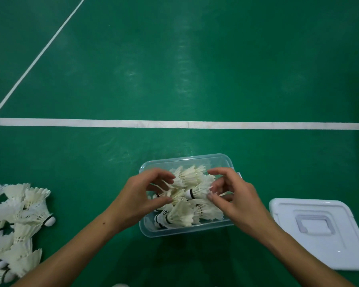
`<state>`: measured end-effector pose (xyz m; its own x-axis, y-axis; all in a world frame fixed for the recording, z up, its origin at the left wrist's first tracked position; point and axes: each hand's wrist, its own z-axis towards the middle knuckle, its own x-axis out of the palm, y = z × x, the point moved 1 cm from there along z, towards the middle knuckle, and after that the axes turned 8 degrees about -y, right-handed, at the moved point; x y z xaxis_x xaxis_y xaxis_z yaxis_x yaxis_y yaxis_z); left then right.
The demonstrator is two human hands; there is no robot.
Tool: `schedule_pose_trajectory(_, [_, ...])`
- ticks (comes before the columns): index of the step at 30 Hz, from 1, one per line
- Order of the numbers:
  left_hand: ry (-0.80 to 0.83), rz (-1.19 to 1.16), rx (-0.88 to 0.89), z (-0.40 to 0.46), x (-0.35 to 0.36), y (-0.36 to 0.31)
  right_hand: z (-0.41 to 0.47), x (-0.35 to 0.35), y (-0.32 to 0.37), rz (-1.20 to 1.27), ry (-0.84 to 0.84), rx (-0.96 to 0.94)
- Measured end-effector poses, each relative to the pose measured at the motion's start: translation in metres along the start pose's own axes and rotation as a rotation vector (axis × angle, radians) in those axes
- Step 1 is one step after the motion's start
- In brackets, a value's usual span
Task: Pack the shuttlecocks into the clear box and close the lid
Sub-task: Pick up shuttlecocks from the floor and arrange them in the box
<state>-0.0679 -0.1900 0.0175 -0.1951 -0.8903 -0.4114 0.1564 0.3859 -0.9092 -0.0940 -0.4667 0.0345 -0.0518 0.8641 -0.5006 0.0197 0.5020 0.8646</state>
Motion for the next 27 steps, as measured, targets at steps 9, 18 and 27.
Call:
schedule_pose_trajectory(9, [0.292, 0.603, 0.079, -0.002, 0.022, 0.01, 0.001, 0.036, -0.015, -0.144, 0.295, 0.11])
schedule_pose_trajectory(18, [0.264, 0.78, 0.081, 0.0, 0.045, 0.007, 0.019, 0.058, -0.021, -0.291, 0.417, 0.209])
schedule_pose_trajectory(27, [0.118, 0.402, -0.015, -0.005, 0.016, -0.008, 0.031, 0.013, 0.005, -0.168, 0.304, 0.192])
